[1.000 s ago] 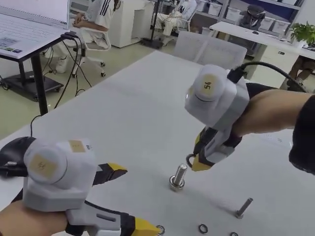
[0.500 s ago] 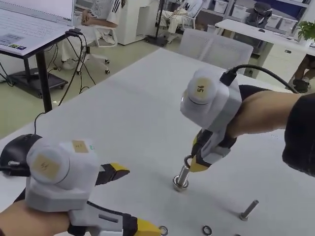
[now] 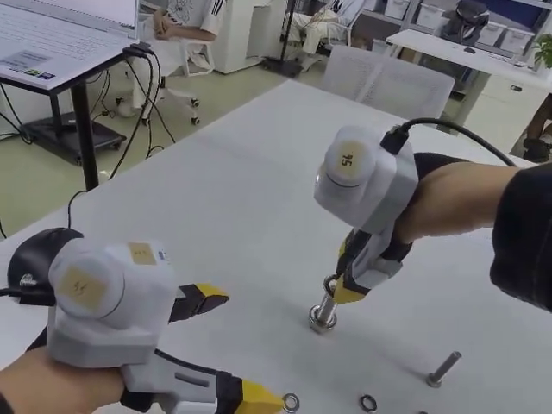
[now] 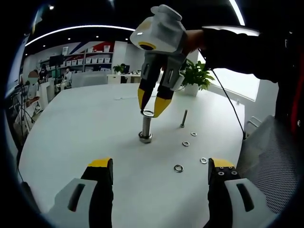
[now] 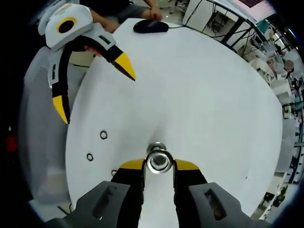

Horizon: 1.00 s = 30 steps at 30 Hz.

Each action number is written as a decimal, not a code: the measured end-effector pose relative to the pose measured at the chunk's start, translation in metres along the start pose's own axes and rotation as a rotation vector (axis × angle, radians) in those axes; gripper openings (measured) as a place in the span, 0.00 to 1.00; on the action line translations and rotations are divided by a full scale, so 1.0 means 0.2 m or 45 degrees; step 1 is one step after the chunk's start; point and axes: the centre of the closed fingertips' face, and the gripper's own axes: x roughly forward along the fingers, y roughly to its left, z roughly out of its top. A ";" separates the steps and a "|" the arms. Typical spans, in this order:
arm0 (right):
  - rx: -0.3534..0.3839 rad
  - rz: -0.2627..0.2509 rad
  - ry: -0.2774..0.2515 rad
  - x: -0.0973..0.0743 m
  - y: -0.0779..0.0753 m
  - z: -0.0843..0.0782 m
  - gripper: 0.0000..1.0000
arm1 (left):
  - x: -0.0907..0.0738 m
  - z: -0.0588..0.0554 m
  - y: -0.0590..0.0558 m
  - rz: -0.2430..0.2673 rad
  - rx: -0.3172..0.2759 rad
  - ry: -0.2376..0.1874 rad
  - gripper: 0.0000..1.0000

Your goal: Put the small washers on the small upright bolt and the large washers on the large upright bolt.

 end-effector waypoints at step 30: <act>0.009 0.052 0.057 0.12 0.00 -0.02 0.23 | -0.01 -0.02 0.01 0.009 -0.017 0.000 0.82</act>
